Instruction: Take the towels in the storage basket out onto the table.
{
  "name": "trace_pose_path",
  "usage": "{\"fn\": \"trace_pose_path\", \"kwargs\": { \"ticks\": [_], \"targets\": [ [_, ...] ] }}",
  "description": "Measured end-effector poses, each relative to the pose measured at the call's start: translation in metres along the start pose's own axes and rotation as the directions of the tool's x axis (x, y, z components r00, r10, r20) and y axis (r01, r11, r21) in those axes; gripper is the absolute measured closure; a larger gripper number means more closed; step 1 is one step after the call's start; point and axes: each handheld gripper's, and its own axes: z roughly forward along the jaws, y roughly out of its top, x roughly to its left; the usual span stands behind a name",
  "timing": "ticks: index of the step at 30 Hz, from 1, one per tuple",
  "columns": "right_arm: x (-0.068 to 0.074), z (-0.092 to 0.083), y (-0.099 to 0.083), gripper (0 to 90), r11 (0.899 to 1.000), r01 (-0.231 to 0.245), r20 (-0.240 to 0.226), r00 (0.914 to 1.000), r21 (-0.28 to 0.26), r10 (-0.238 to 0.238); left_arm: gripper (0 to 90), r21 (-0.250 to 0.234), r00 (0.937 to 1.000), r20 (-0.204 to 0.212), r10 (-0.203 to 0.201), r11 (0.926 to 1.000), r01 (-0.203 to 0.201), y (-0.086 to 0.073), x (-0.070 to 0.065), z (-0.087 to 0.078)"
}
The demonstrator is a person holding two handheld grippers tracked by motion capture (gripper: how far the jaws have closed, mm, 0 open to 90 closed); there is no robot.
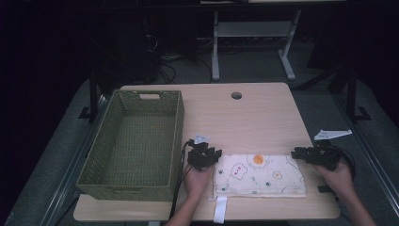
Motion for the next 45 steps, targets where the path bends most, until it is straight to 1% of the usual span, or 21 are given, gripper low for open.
{"fn": "trace_pose_path", "kwargs": {
  "ticks": [2,5,7,8,9,12,14,15,17,20,24,26,28,31,33,35,38,39,41,42,45],
  "targets": [
    [-0.002,0.004,0.001,64.7,1.0,-0.002,-0.016,0.9999,0.016,0.003,61.7,0.01,0.9997,0.024,0.0,1.0,0.0,0.0,0.0,0.002],
    [-0.002,0.007,0.002,65.0,1.0,0.007,-0.023,0.9997,0.026,-0.006,62.0,0.045,0.9996,0.021,0.019,0.9988,-0.02,-0.001,0.0,0.005],
    [-0.001,0.009,0.002,67.0,0.999,0.007,-0.026,0.9996,0.041,-0.006,65.9,0.047,0.9995,0.02,0.026,0.9985,-0.027,-0.001,-0.001,0.005],
    [-0.001,0.011,0.002,71.5,0.998,0.013,-0.033,0.9994,0.064,-0.011,70.9,0.051,0.9994,0.021,0.028,0.9983,-0.029,-0.002,-0.001,0.005],
    [-0.001,0.011,0.002,71.5,0.998,0.013,-0.033,0.9994,0.064,-0.011,70.9,0.054,0.9994,0.023,0.027,0.9981,-0.028,-0.002,-0.001,0.006],
    [-0.001,0.014,0.001,79.8,0.997,0.022,-0.057,0.9982,0.079,-0.017,79.5,0.066,0.9992,0.03,0.025,0.9975,-0.027,-0.002,0.0,0.006],
    [-0.002,0.012,0.001,85.0,0.997,0.031,-0.059,0.9979,0.074,-0.027,86.6,0.059,0.9988,0.042,0.026,0.9978,-0.029,-0.002,0.001,0.006],
    [-0.003,0.011,0.001,85.3,0.997,0.028,-0.058,0.998,0.075,-0.023,87.0,0.057,0.9985,0.05,0.022,0.998,-0.025,-0.001,0.001,0.006],
    [-0.004,0.01,0.001,85.6,0.997,0.024,-0.058,0.9981,0.07,-0.02,87.3,0.052,0.9981,0.057,0.024,0.9983,-0.027,0.0,0.0,0.006],
    [-0.01,0.006,0.002,85.8,0.998,-0.001,-0.058,0.9983,0.061,0.004,87.4,0.036,0.9979,0.064,0.01,0.9993,-0.013,0.002,-0.003,0.009],
    [-0.018,0.001,0.006,85.9,0.998,-0.004,-0.043,0.999,0.059,0.007,87.7,0.009,0.9967,0.08,-0.015,0.9999,0.014,0.006,-0.005,0.015],
    [-0.022,-0.003,0.009,85.8,0.998,-0.006,-0.039,0.9992,0.058,0.009,87.7,0.007,0.997,0.077,-0.009,0.9999,0.008,0.01,-0.006,0.019],
    [-0.028,-0.011,0.014,85.9,0.999,-0.019,-0.049,0.9986,0.029,0.02,87.7,-0.003,0.9964,0.082,-0.021,0.9998,0.021,0.013,-0.006,0.021],
    [-0.028,-0.016,0.016,85.8,1.0,-0.012,-0.041,0.9991,0.012,0.012,87.7,-0.025,0.9956,0.091,-0.022,0.9994,0.024,0.02,-0.007,0.02],
    [-0.026,-0.024,0.019,85.8,1.0,0.007,-0.041,0.9991,-0.014,-0.008,87.7,-0.029,0.9954,0.096,-0.007,0.9995,0.01,0.025,-0.008,0.018],
    [-0.025,-0.026,0.019,85.8,1.0,0.012,-0.039,0.9992,-0.026,-0.013,87.7,-0.046,0.9945,0.105,-0.001,0.9989,0.005,0.028,-0.009,0.014],
    [-0.021,-0.034,0.018,85.7,0.997,0.042,-0.037,0.9983,-0.061,-0.044,87.6,-0.074,0.9933,0.109,0.039,0.9968,-0.031,0.031,-0.013,0.007],
    [-0.019,-0.035,0.017,85.6,0.996,0.051,-0.036,0.9979,-0.071,-0.054,87.6,-0.082,0.9918,0.109,0.068,0.9949,-0.059,0.031,-0.016,0.002],
    [-0.017,-0.037,0.015,85.6,0.995,0.06,-0.04,0.9972,-0.078,-0.064,87.6,-0.091,0.9904,0.115,0.077,0.9937,-0.066,0.03,-0.017,-0.001],
    [-0.013,-0.04,0.012,85.4,0.993,0.079,-0.044,0.9955,-0.089,-0.084,87.6,-0.096,0.9888,0.118,0.092,0.9922,-0.08,0.029,-0.019,-0.002],
    [-0.01,-0.043,0.008,85.4,0.991,0.085,-0.048,0.9947,-0.099,-0.091,87.6,-0.107,0.9851,0.129,0.114,0.9892,-0.1,0.025,-0.022,-0.009]
  ]
}}
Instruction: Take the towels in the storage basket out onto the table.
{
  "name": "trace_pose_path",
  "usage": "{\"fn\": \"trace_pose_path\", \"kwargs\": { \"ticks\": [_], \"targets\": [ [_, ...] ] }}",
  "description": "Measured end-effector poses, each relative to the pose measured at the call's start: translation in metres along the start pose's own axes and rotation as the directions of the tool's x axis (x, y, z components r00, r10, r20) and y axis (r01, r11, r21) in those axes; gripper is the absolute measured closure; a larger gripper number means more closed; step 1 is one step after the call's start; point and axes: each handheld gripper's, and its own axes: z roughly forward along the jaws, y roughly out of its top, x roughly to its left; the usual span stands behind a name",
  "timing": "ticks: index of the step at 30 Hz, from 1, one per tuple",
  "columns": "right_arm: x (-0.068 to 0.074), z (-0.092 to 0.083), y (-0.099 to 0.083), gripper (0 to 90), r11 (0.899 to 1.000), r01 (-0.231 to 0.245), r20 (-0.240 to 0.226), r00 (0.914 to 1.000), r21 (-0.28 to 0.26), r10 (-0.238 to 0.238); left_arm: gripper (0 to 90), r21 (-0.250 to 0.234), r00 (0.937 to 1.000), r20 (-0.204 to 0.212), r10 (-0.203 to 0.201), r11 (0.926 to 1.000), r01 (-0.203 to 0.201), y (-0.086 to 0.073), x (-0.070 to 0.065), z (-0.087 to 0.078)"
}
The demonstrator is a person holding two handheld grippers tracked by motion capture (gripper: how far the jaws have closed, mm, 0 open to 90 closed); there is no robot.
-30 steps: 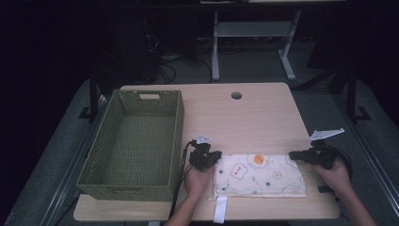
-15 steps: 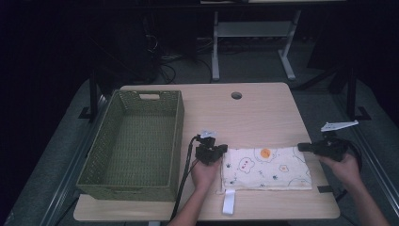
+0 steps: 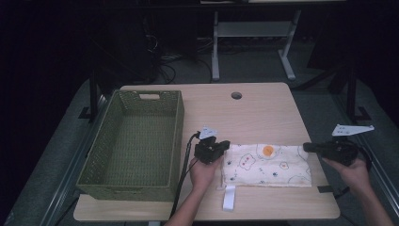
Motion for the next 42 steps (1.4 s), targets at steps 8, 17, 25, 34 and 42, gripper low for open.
{"fn": "trace_pose_path", "kwargs": {
  "ticks": [8,17,25,34,42],
  "targets": [
    [0.017,-0.012,-0.011,85.4,0.999,0.043,-0.016,0.9989,-0.026,-0.043,87.5,-0.018,0.999,0.016,0.041,0.999,-0.041,-0.007,-0.013,-0.016],
    [0.042,-0.023,-0.034,85.2,0.996,0.087,-0.018,0.996,-0.028,-0.087,87.4,-0.004,0.9925,0.048,0.112,0.9937,-0.112,-0.027,-0.034,-0.031],
    [0.052,-0.028,-0.056,85.2,0.996,0.087,-0.026,0.9959,-0.007,-0.087,87.2,0.079,0.9829,0.066,0.172,0.981,-0.177,-0.047,-0.044,-0.037],
    [0.055,-0.024,-0.069,67.2,0.997,0.071,-0.067,0.9954,0.018,-0.069,68.2,0.157,0.9849,0.118,0.127,0.9769,-0.145,-0.054,-0.047,-0.035],
    [0.062,-0.018,-0.042,77.7,0.996,0.094,-0.085,0.9919,-0.006,-0.094,78.6,0.134,0.9757,0.141,0.168,0.9731,-0.187,-0.034,-0.055,-0.027]
  ]
}}
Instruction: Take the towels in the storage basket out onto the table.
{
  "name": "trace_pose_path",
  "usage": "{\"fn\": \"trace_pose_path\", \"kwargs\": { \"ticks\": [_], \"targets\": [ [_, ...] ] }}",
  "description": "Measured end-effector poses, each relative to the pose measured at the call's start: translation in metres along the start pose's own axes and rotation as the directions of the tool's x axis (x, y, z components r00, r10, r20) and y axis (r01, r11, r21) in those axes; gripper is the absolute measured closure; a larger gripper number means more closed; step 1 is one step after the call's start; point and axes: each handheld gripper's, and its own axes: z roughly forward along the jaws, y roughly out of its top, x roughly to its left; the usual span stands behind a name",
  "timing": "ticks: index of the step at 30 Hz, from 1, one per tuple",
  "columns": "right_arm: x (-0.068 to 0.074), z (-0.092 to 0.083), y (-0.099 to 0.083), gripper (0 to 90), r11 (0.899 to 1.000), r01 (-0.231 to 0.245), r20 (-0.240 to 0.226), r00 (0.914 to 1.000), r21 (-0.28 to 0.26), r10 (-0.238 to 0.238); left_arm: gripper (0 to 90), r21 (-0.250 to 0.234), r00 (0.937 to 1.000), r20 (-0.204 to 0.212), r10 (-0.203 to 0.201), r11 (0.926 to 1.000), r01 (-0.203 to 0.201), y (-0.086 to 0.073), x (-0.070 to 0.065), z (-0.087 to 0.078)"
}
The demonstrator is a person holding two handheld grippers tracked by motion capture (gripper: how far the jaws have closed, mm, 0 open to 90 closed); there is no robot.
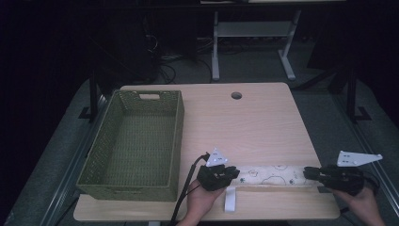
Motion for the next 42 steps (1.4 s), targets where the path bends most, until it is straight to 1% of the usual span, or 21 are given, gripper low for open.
{"fn": "trace_pose_path", "kwargs": {
  "ticks": [2,4,8,10,12,14,15,17,19,20,22,24,25,27,28,29,33,36,37,41,42],
  "targets": [
    [-0.001,0.01,0.0,79.6,0.999,-0.002,0.009,1.0,0.039,0.001,80.8,0.038,1.0,-0.007,0.0,0.9993,0.001,-0.003,0.0,0.009],
    [-0.003,0.017,-0.006,79.7,0.998,-0.013,0.016,0.9998,0.066,0.012,79.7,0.079,0.9998,-0.017,0.011,0.9968,-0.01,-0.007,0.001,0.014],
    [-0.004,0.02,-0.019,79.1,0.996,-0.03,0.026,0.9993,0.089,0.028,77.4,0.103,0.999,-0.045,-0.004,0.9947,0.009,-0.017,0.004,0.017],
    [-0.004,0.022,-0.025,79.2,0.995,-0.036,0.029,0.999,0.09,0.034,77.1,0.128,0.9981,-0.059,0.017,0.9917,-0.009,-0.02,0.005,0.018],
    [-0.004,0.022,-0.028,79.8,0.996,-0.04,0.026,0.9989,0.084,0.038,77.4,0.119,0.9974,-0.066,0.027,0.9927,-0.019,-0.022,0.004,0.019],
    [-0.003,0.023,-0.027,79.6,0.995,-0.029,0.033,0.9991,0.092,0.026,77.4,0.123,0.9967,-0.072,0.038,0.992,-0.029,-0.023,0.003,0.019],
    [-0.003,0.023,-0.026,79.3,0.995,-0.019,0.036,0.9992,0.095,0.016,77.4,0.122,0.9965,-0.074,0.038,0.992,-0.029,-0.023,0.003,0.019],
    [-0.002,0.023,-0.024,77.1,0.995,-0.022,0.036,0.9992,0.1,0.018,77.0,0.115,0.9965,-0.078,0.031,0.9932,-0.022,-0.022,0.003,0.018],
    [-0.001,0.021,-0.021,74.8,0.997,-0.02,0.035,0.9992,0.08,0.018,74.8,0.095,0.9959,-0.085,0.029,0.9952,-0.021,-0.02,0.002,0.015],
    [0.0,0.018,-0.02,72.7,0.997,-0.027,0.045,0.9987,0.066,0.024,73.2,0.074,0.9961,-0.087,0.015,0.9972,-0.008,-0.019,0.002,0.013],
    [0.0,0.013,-0.017,69.2,0.999,-0.036,0.064,0.9974,0.037,0.033,69.8,0.058,0.996,-0.089,-0.003,0.9983,0.008,-0.016,0.003,0.008],
    [-0.002,0.009,-0.015,65.2,0.999,-0.049,0.087,0.9951,0.02,0.047,65.8,0.031,0.9946,-0.092,-0.048,0.9982,0.051,-0.014,0.005,0.005],
    [-0.003,0.007,-0.014,63.8,0.998,-0.059,0.096,0.9937,0.015,0.057,64.8,0.028,0.9936,-0.092,-0.065,0.9973,0.067,-0.014,0.007,0.004],
    [-0.005,0.005,-0.014,61.2,0.997,-0.074,0.115,0.9907,0.003,0.073,62.3,0.034,0.9917,-0.108,-0.069,0.9968,0.073,-0.015,0.009,0.001],
    [-0.006,0.004,-0.014,60.4,0.997,-0.079,0.123,0.9893,0.001,0.079,61.0,0.024,0.9894,-0.112,-0.092,0.9952,0.095,-0.016,0.009,0.002],
    [-0.007,0.004,-0.014,59.6,0.996,-0.086,0.135,0.987,-0.004,0.086,60.3,0.031,0.9886,-0.116,-0.097,0.9944,0.101,-0.017,0.011,0.001],
    [-0.007,0.006,-0.017,57.0,0.994,-0.111,0.172,0.979,0.002,0.109,56.6,0.025,0.9822,-0.131,-0.135,0.99,0.139,-0.022,0.013,0.002],
    [-0.006,0.007,-0.019,55.2,0.992,-0.129,0.189,0.9739,0.007,0.125,53.2,0.036,0.98,-0.141,-0.14,0.9885,0.147,-0.022,0.015,0.001],
    [-0.006,0.008,-0.019,53.6,0.991,-0.137,0.2,0.9708,0.007,0.133,50.1,0.036,0.9781,-0.148,-0.146,0.9875,0.153,-0.022,0.015,0.001],
    [-0.005,0.008,-0.019,52.5,0.988,-0.151,0.212,0.9662,0.004,0.147,48.5,0.038,0.9717,-0.164,-0.17,0.9833,0.178,-0.023,0.017,-0.001],
    [-0.004,0.008,-0.019,52.5,0.989,-0.145,0.219,0.9656,0.006,0.141,47.9,0.034,0.9693,-0.168,-0.18,0.9815,0.188,-0.024,0.018,0.0]
  ]
}}
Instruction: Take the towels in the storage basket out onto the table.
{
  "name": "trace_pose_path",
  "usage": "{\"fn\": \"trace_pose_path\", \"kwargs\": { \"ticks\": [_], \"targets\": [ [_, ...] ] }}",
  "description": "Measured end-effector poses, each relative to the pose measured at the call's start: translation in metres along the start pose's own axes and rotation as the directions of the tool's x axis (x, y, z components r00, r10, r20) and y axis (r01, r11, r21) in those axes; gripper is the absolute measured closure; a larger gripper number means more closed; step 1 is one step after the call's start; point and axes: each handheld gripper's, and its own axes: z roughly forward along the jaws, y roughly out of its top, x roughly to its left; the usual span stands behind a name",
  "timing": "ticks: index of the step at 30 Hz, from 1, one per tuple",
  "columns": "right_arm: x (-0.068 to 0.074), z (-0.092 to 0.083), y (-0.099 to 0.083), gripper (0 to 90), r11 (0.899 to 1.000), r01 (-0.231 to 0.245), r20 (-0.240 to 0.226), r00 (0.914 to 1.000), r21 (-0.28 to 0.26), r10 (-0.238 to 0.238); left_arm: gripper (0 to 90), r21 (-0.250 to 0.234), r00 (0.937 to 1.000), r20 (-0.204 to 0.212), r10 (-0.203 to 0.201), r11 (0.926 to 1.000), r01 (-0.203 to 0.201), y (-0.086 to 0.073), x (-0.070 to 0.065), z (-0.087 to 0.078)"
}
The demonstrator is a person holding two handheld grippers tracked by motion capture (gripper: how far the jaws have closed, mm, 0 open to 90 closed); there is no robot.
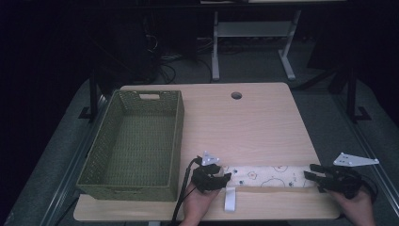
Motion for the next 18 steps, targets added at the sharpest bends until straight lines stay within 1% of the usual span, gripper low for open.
{"fn": "trace_pose_path", "kwargs": {
  "ticks": [2,9,10,12,14,15,16,18],
  "targets": [
    [0.0019,-0.0003,-0.0002,52.6,1.0,-0.002,0.013,0.9999,0.004,0.002,47.1,0.011,0.9999,-0.002,-0.011,0.9999,0.012,-0.0008,0.0018,0.0005],
    [0.0022,0.0026,-0.0033,53.0,1.0,-0.018,0.022,0.9996,0.016,0.018,45.4,0.022,0.9993,-0.008,-0.036,0.9991,0.036,-0.0007,0.0034,0.004],
    [0.0023,0.003,-0.0034,53.0,0.999,-0.027,0.021,0.9994,0.019,0.027,45.4,0.026,0.9993,-0.006,-0.036,0.999,0.036,-0.0006,0.0033,0.0049],
    [0.0022,0.0047,-0.0036,53.0,0.999,-0.03,0.025,0.9993,0.031,0.029,45.4,0.035,0.9995,-0.007,-0.03,0.9989,0.031,-0.0009,0.0024,0.0064],
    [0.0024,0.0068,-0.0044,53.0,0.999,-0.03,0.028,0.9992,0.042,0.029,41.5,0.029,0.9991,0.005,-0.041,0.9987,0.041,-0.0022,0.0015,0.0072],
    [0.0031,0.0076,-0.0047,52.9,0.998,-0.037,0.033,0.9988,0.046,0.036,41.8,0.025,0.9994,-0.002,-0.036,0.999,0.036,-0.0029,0.0006,0.0072],
    [0.0026,0.0084,-0.0055,52.9,0.998,-0.029,0.033,0.9991,0.047,0.028,42.5,0.027,0.9996,-0.006,-0.029,0.9992,0.029,-0.0032,-0.0002,0.0071],
    [0.0027,0.0096,-0.0062,52.9,0.998,-0.031,0.036,0.9989,0.049,0.029,45.0,0.031,0.9998,-0.008,-0.021,0.9993,0.021,-0.003,-0.0014,0.0076]
  ]
}}
